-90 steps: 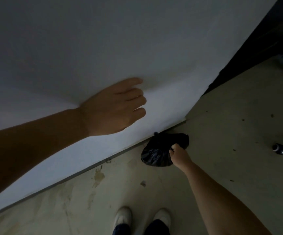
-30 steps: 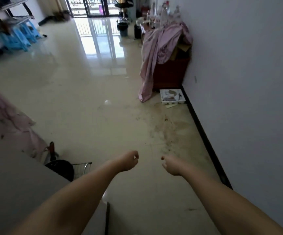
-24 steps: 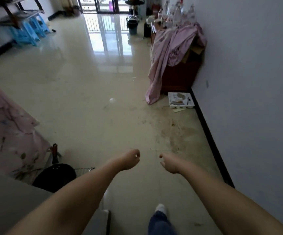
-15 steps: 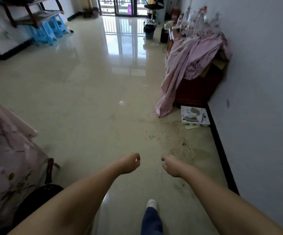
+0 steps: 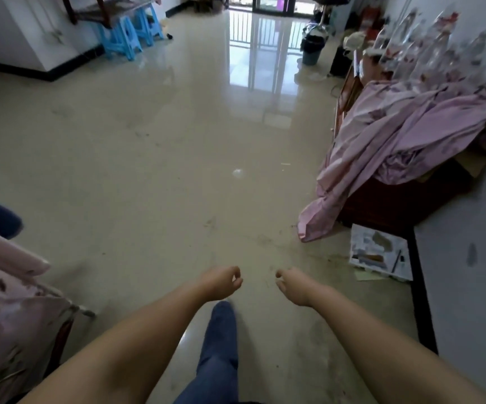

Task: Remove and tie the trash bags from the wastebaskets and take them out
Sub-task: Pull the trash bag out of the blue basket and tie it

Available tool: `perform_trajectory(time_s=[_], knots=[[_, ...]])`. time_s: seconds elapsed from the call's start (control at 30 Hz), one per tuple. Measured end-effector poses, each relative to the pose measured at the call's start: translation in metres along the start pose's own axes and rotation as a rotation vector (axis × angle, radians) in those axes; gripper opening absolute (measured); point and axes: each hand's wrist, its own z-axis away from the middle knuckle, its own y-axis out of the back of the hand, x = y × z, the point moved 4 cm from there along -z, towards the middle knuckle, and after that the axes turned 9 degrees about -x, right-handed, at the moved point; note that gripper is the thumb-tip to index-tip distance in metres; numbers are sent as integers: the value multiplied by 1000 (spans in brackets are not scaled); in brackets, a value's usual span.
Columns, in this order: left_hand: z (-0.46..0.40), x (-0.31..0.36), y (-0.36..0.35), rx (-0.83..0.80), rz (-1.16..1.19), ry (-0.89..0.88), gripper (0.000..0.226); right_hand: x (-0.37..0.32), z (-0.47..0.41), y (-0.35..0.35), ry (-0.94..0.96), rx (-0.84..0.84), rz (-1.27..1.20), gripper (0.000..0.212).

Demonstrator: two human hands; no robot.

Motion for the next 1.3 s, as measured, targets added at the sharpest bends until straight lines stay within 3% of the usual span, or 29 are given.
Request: perform_trajectory(time_s=[0.37,0.97,1.1,1.3], knots=[[-199,-6,244,4,-137,-60,35,13,-176,243,-6,116,-127,36],[-554,117,552,18,-43,-63,33,201,-437,607,-22,76,-74,36],[-625,119,622,26,-16,-46,34,218,-511,684,-10,23,-40,35],[-741,101,746,51,-42,-46,35,232,-630,812,-21,86,-78,34]])
